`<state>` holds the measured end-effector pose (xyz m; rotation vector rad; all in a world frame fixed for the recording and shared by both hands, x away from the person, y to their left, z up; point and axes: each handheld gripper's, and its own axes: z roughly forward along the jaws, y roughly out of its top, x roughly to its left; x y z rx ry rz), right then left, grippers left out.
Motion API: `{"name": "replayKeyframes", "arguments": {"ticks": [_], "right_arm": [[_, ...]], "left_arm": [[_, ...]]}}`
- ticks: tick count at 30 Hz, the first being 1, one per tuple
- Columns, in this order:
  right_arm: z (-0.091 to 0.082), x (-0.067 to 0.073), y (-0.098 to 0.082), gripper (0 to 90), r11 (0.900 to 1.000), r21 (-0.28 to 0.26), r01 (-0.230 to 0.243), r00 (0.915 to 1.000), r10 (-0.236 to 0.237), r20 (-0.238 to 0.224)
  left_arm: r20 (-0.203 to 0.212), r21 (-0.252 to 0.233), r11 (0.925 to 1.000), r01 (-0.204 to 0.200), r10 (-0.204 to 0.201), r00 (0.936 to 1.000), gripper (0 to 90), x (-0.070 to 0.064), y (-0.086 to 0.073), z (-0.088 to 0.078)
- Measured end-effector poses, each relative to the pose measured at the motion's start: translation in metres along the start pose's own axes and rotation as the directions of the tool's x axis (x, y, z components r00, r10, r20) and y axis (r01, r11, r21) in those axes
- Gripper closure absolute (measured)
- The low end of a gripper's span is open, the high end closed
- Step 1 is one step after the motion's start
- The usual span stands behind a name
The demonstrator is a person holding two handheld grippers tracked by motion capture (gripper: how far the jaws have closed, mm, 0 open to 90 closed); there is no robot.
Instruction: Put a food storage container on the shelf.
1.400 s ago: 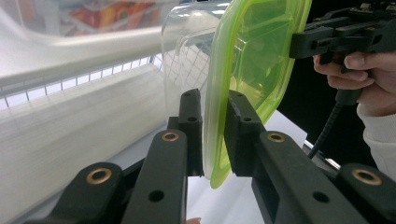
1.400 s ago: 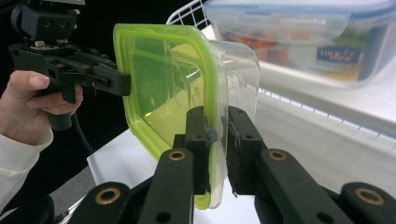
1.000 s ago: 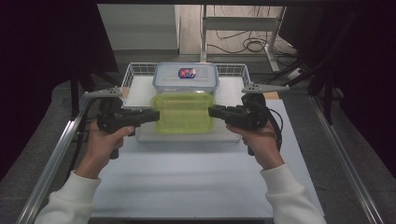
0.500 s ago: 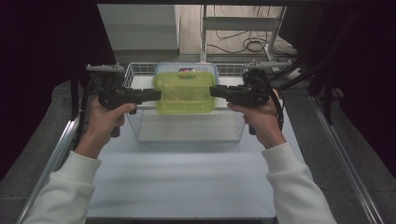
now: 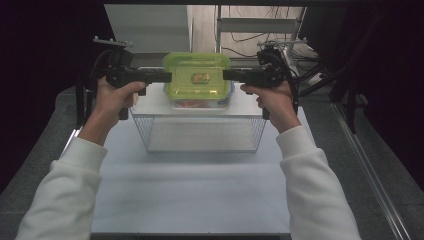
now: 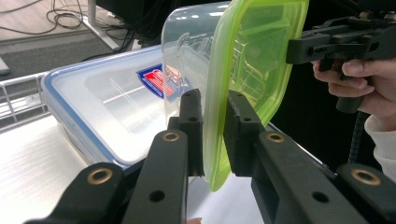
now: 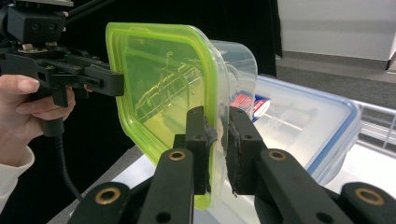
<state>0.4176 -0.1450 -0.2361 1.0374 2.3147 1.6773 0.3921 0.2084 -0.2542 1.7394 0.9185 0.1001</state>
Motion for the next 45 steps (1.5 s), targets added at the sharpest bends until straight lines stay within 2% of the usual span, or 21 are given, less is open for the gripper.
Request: {"name": "replayKeyframes", "arguments": {"ticks": [5,14,18,22,29,35,36,41,45], "right_arm": [[0.004,-0.007,0.006,79.8,1.000,0.006,-0.011,0.9999,0.011,0.005],[0.018,-0.029,0.004,79.4,0.996,0.034,-0.079,0.9969,0.079,-0.001],[0.021,-0.033,0.005,79.2,0.994,0.018,-0.104,0.9944,0.104,-0.020],[0.024,-0.037,0.006,78.2,0.993,0.005,-0.120,0.9925,0.121,-0.021],[0.033,-0.042,0.010,75.7,0.992,-0.012,-0.127,0.9918,0.128,0.007],[0.041,-0.048,0.010,72.6,0.988,-0.026,-0.153,0.9880,0.154,0.016],[0.042,-0.049,0.010,71.8,0.988,-0.026,-0.155,0.9876,0.156,0.021],[0.046,-0.053,0.008,68.4,0.984,-0.027,-0.176,0.9839,0.177,0.025],[0.048,-0.053,0.008,63.5,0.985,-0.010,-0.174,0.9834,0.174,0.052]], "left_arm": [[0.010,0.008,0.9996,0.025,-0.025,0.9996,79.0,0.008,0.003,0.007],[0.000,0.009,0.9984,0.056,-0.056,0.9984,79.1,0.021,0.005,0.018],[0.022,0.000,0.9950,0.100,-0.100,0.9948,79.3,0.027,0.006,0.020],[0.023,-0.016,0.9932,0.116,-0.115,0.9931,79.0,0.030,0.008,0.022],[0.018,-0.040,0.9863,0.160,-0.159,0.9870,77.0,0.037,0.010,0.027],[0.009,-0.053,0.9788,0.198,-0.198,0.9802,73.6,0.042,0.011,0.034],[0.005,-0.054,0.9801,0.191,-0.191,0.9816,72.5,0.044,0.011,0.035],[-0.008,-0.060,0.9757,0.211,-0.211,0.9774,69.3,0.047,0.011,0.040],[-0.013,-0.047,0.9743,0.220,-0.221,0.9752,63.5,0.051,0.011,0.043]]}}
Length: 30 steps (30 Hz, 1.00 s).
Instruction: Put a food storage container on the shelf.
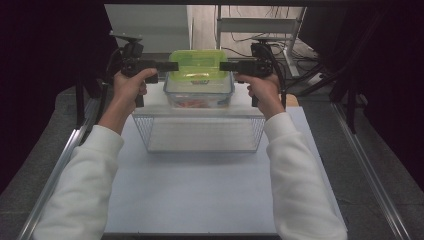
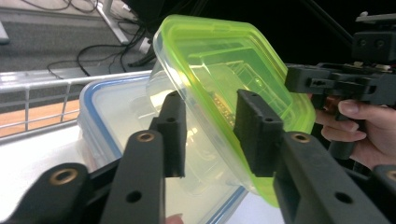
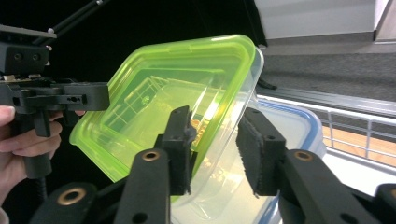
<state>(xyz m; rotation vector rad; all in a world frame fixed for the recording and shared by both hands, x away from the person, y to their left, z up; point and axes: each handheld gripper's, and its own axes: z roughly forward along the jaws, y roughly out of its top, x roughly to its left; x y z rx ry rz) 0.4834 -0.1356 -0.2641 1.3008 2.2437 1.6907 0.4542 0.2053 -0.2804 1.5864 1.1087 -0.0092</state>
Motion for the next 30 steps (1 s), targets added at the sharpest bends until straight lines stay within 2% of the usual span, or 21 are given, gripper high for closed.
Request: {"name": "replayKeyframes", "arguments": {"ticks": [5,7,9,14,18,20,23,27,30], "right_arm": [[-0.001,-0.001,-0.002,59.2,1.000,-0.006,-0.002,1.0000,0.002,0.010],[-0.001,-0.001,-0.002,57.2,1.000,0.000,-0.009,1.0000,0.009,0.003],[-0.002,0.000,-0.003,56.1,1.000,-0.001,-0.003,1.0000,0.003,0.000],[-0.005,0.001,-0.005,53.7,1.000,0.005,-0.002,1.0000,0.002,-0.007],[-0.010,0.002,-0.005,50.7,1.000,-0.001,-0.005,0.9999,0.005,-0.012],[-0.013,0.002,-0.005,46.4,1.000,0.007,0.004,0.9998,-0.003,-0.020],[-0.011,0.004,-0.006,45.6,0.999,0.040,0.010,0.9999,-0.010,-0.012],[-0.007,0.008,-0.007,44.9,0.999,0.043,0.023,0.9997,-0.022,-0.006],[-0.006,0.007,-0.007,44.5,0.999,0.036,0.014,0.9999,-0.013,-0.009]], "left_arm": [[-0.019,-0.009,1.0000,0.002,-0.002,0.9998,50.9,0.001,0.000,0.003],[-0.031,-0.014,0.9999,0.002,-0.002,0.9995,42.8,0.002,0.000,0.003],[-0.024,-0.016,0.9998,0.008,-0.009,0.9997,38.3,0.003,0.001,0.002],[-0.014,-0.031,0.9995,-0.005,0.004,0.9999,32.1,0.001,0.001,-0.002],[-0.023,-0.030,0.9992,-0.025,0.024,0.9994,28.9,-0.002,0.001,-0.007],[-0.021,-0.029,0.9991,-0.030,0.030,0.9993,27.5,-0.004,0.000,-0.009],[-0.022,-0.027,0.9989,-0.040,0.039,0.9990,26.4,-0.007,-0.001,-0.010],[-0.020,-0.025,0.9986,-0.047,0.047,0.9987,25.7,-0.009,-0.002,-0.011],[-0.018,-0.021,0.9983,-0.054,0.053,0.9984,25.4,-0.010,-0.002,-0.011]]}}
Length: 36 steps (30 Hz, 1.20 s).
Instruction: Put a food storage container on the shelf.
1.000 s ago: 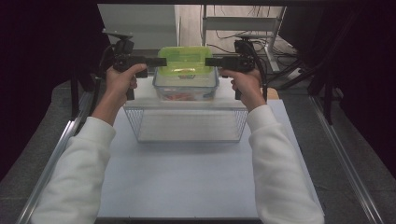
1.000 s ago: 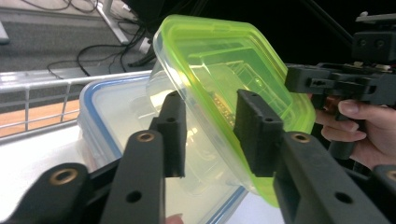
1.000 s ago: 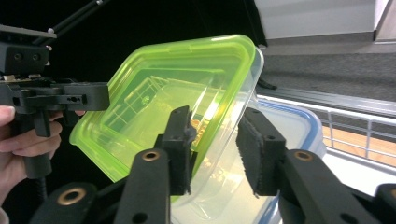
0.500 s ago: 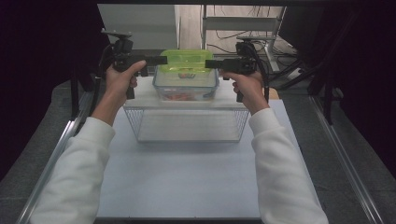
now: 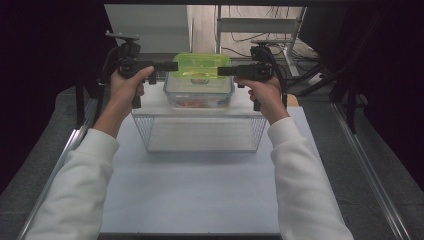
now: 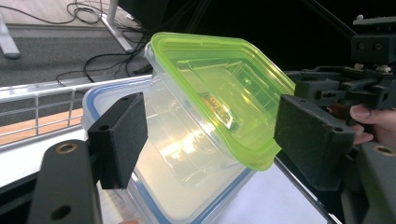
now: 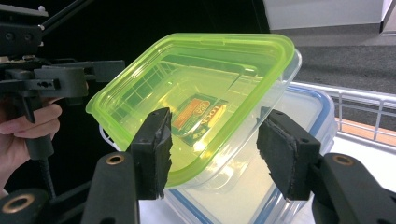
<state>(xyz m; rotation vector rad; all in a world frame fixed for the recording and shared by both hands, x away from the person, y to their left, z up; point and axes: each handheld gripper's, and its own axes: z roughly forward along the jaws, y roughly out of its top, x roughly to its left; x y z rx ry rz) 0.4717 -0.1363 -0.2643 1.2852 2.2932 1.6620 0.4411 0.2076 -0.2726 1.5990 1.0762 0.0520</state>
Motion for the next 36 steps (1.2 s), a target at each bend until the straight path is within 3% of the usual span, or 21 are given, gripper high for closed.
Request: {"name": "replayKeyframes", "arguments": {"ticks": [7,17,21,25,28,30,33,36], "right_arm": [[-0.007,-0.004,0.002,38.2,1.000,-0.020,-0.021,0.9997,0.021,0.008],[-0.034,-0.001,-0.005,33.1,0.999,-0.050,-0.021,0.9998,0.021,-0.004],[-0.043,0.001,-0.016,32.5,0.999,-0.038,-0.011,0.9999,0.010,-0.013],[-0.054,0.003,-0.030,32.2,0.999,-0.039,-0.005,0.9993,0.003,-0.037],[-0.063,0.005,-0.041,32.2,0.999,-0.037,0.014,0.9987,-0.016,-0.049],[-0.069,0.006,-0.050,32.2,0.999,-0.024,0.029,0.9984,-0.030,-0.047],[-0.077,0.009,-0.065,32.1,0.998,0.012,0.069,0.9968,-0.068,-0.042],[-0.085,0.008,-0.083,32.0,0.996,0.034,0.087,0.9954,-0.086,-0.042]], "left_arm": [[0.002,0.004,0.9999,-0.015,0.015,0.9999,24.6,-0.002,-0.001,-0.003],[-0.020,0.013,0.9987,-0.050,0.050,0.9985,23.0,-0.012,-0.015,-0.021],[-0.020,0.019,0.9974,-0.070,0.070,0.9974,22.7,-0.017,-0.029,-0.033],[0.000,0.023,0.9982,-0.056,0.056,0.9984,22.5,-0.019,-0.046,-0.044],[0.008,0.027,0.9974,-0.067,0.067,0.9977,22.5,-0.021,-0.059,-0.054],[0.018,0.030,0.9964,-0.079,0.079,0.9968,22.6,-0.022,-0.068,-0.061],[-0.003,0.045,0.9931,-0.109,0.109,0.9941,22.3,-0.024,-0.084,-0.067],[0.010,0.060,0.9905,-0.124,0.123,0.9923,22.5,-0.025,-0.104,-0.072]]}}
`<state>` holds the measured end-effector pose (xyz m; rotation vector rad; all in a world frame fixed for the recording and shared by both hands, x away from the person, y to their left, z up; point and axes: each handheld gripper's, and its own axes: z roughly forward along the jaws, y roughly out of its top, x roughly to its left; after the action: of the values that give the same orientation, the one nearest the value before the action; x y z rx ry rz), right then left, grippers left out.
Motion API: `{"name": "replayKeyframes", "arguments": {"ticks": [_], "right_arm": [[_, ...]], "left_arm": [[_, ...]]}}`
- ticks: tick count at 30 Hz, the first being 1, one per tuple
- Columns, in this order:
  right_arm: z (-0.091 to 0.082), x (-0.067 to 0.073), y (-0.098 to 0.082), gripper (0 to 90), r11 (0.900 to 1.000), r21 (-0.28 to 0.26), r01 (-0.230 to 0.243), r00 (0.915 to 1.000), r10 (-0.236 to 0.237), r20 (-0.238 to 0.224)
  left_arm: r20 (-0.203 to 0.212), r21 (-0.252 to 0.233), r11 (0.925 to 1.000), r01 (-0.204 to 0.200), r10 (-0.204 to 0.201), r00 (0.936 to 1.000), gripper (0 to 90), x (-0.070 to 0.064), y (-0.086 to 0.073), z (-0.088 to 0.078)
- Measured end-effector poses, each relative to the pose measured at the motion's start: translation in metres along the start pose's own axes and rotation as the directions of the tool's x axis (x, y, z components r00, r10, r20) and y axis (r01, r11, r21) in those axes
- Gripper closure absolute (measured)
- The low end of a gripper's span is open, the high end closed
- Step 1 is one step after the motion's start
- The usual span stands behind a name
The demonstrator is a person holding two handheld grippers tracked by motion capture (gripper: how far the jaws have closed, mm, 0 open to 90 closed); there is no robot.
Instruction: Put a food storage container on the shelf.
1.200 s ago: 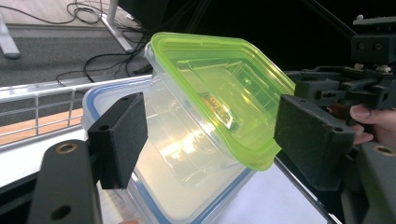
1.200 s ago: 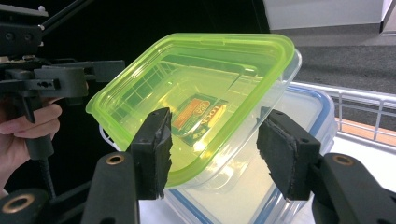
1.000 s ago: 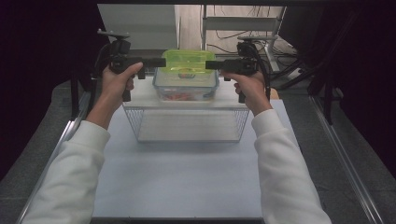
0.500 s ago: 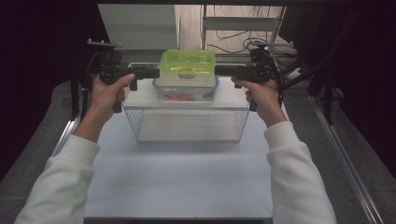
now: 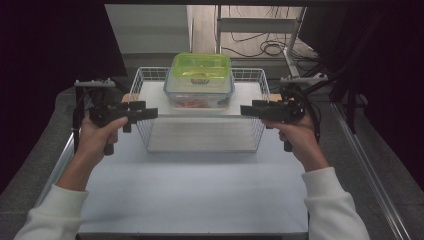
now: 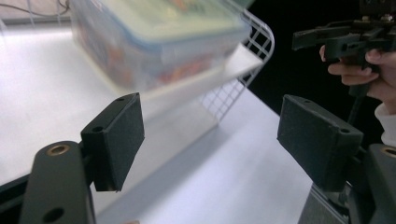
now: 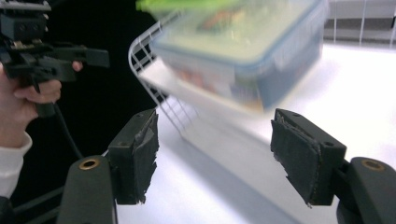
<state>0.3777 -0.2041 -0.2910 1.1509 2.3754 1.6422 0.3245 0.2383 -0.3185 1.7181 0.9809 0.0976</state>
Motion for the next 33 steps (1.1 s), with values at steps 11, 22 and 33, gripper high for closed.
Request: {"name": "replayKeyframes", "arguments": {"ticks": [11,22,33], "right_arm": [[-0.009,-0.009,-0.092,31.9,0.998,0.058,0.001,0.9999,0.000,-0.012],[0.007,-0.020,-0.170,31.9,0.984,0.174,-0.026,0.9997,0.025,0.008],[0.014,-0.024,-0.191,31.9,0.975,0.220,-0.035,0.9990,0.028,0.036]], "left_arm": [[0.003,0.086,0.9957,-0.034,0.034,0.9994,22.9,-0.014,-0.086,0.015],[0.004,0.216,0.9763,-0.018,0.017,0.9998,22.5,-0.013,-0.154,0.044],[-0.038,0.230,0.9731,-0.019,0.028,0.9989,23.1,-0.011,-0.165,0.048]]}}
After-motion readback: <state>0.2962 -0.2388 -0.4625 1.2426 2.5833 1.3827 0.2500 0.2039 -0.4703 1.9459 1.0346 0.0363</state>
